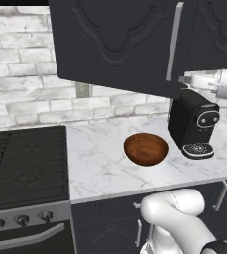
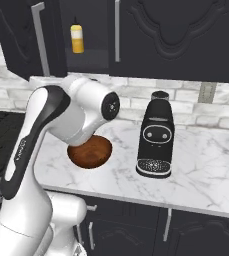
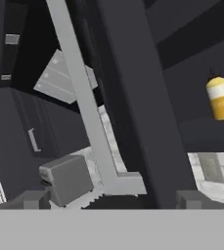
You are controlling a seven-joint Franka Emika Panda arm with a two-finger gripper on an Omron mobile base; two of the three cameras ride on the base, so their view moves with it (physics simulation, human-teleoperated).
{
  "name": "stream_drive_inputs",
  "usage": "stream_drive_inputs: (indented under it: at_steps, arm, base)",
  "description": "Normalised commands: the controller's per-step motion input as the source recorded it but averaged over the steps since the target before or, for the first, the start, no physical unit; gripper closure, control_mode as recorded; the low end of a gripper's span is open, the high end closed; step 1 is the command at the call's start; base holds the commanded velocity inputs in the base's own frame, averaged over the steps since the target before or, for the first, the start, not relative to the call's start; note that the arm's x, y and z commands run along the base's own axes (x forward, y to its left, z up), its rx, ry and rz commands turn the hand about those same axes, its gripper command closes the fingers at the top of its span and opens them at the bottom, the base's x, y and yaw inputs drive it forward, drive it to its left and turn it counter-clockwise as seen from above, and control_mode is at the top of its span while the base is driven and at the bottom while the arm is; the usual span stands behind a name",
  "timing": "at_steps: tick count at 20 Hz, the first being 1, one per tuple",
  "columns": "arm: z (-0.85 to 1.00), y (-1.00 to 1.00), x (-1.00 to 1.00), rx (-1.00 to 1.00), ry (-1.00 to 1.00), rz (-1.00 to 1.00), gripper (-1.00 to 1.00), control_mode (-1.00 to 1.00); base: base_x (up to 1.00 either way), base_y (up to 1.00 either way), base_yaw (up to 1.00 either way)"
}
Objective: Open the cabinet. Pick the apple and banana from the cabinet and place them into the bowl. Then close the cabinet.
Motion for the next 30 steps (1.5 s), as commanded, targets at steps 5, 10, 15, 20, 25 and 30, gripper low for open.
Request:
stream_drive_inputs:
  at_steps: [5,10,15,20,25,30]
  arm:
    - [-0.04,1.0,0.0,-0.08,-0.16,-0.01,-1.0,-1.0]
    - [-0.02,1.0,0.0,-0.1,-0.15,0.0,-1.0,-1.0]
    - [-0.03,1.0,0.0,-0.08,-0.14,0.0,-1.0,-1.0]
    - [-0.04,1.0,0.0,-0.06,-0.13,0.0,-1.0,-1.0]
    - [-0.02,1.0,0.0,-0.04,-0.13,0.0,-1.0,-1.0]
    - [0.0,1.0,0.0,-0.02,-0.12,0.0,-1.0,-1.0]
  base:
    - [0.0,0.0,0.0]
    - [0.0,0.0,0.0]
    - [0.0,0.0,0.0]
    - [0.0,0.0,0.0]
    - [0.0,0.0,0.0]
    - [0.0,0.0,0.0]
